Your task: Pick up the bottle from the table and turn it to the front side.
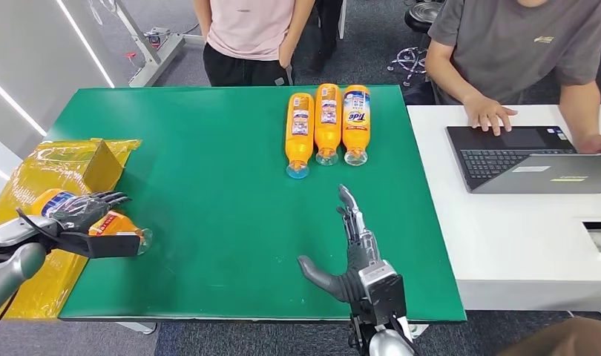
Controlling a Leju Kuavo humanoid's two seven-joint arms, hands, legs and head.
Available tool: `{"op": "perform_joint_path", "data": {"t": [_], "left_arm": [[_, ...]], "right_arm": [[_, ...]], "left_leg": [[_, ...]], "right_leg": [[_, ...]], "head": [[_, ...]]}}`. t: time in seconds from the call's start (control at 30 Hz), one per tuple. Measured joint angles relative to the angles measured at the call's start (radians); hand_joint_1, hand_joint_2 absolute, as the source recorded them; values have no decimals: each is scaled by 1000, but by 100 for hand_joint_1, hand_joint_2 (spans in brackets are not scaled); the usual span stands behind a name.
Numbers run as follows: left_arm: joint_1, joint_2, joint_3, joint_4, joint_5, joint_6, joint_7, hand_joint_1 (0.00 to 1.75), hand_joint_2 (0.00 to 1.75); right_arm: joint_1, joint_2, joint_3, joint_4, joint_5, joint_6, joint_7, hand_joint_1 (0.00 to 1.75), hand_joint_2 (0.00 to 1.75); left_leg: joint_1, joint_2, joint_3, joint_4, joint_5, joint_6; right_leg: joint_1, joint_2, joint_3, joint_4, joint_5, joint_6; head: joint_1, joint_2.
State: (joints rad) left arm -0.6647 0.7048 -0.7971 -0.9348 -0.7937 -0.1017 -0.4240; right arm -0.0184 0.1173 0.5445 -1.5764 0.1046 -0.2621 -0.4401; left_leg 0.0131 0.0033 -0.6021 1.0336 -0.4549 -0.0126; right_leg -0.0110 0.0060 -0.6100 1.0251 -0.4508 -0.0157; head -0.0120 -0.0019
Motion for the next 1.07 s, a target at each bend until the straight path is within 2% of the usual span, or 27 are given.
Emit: {"op": "perform_joint_path", "data": {"t": [0.2,0.4,0.57,0.67,0.83,1.07], "left_arm": [[41,19,70,-55,-27,31,11,0,175],[82,32,195,-146,-21,87,1,0,175],[129,-18,361,-238,125,249,-71,0,175],[149,-50,427,-277,146,268,-78,0,175],[170,-76,479,-306,150,270,-78,0,175],[176,-93,503,-315,161,274,-84,0,175]], "right_arm": [[6,-2,-1,-4,-1,-3,-3,0,175],[23,-2,-2,-3,-15,-6,-14,0,175],[32,-2,-2,-3,-25,-25,-29,0,175],[33,-2,-2,-3,-26,-28,-31,0,175],[34,-2,-2,-3,-27,-29,-33,0,175],[36,-2,-2,-3,-27,-30,-34,0,175]], "left_leg": [[0,0,0,0,0,0],[0,0,0,0,0,0],[0,0,0,0,0,0],[0,1,0,0,0,0],[0,0,0,0,0,0],[1,0,0,0,0,0]], "right_leg": [[0,0,0,0,0,0],[0,0,0,0,0,0],[0,0,0,0,0,0],[0,0,0,0,0,0],[0,0,0,0,0,0],[1,0,0,0,0,0]], "head": [[0,0],[0,0],[0,0],[0,0],[0,0],[0,0]]}}
